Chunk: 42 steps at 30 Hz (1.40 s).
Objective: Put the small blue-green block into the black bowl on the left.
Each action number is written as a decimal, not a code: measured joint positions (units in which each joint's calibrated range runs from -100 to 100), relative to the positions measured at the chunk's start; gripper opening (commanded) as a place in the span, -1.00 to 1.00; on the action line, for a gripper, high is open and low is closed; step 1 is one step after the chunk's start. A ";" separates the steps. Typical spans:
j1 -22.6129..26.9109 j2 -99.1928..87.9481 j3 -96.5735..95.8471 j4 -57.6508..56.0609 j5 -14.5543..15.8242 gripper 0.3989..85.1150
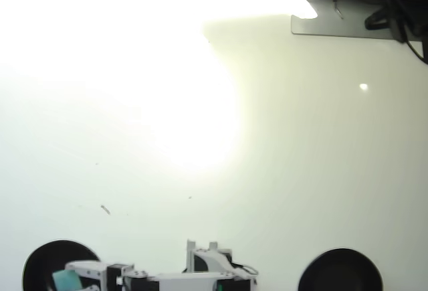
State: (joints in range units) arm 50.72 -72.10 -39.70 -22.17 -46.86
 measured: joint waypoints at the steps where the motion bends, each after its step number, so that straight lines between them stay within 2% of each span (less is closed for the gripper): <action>1: 0.44 0.76 0.00 0.00 0.15 -0.93; 7: 3.03 5.68 0.00 0.00 0.39 -0.93; 19: 3.17 8.96 -5.54 0.00 0.39 -0.92; 20: 3.08 9.09 -5.63 -0.08 0.39 -0.90; 23: 2.93 9.85 -6.28 0.00 0.39 -0.56; 27: 2.83 9.85 -6.19 0.00 0.39 -0.29; 35: 2.15 10.35 -6.19 2.14 0.49 -0.25; 40: 1.90 10.35 -6.09 3.13 2.05 -0.24; 42: 1.90 10.35 -6.00 3.21 2.49 -0.17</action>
State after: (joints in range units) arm 52.63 -61.74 -45.71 -18.96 -44.37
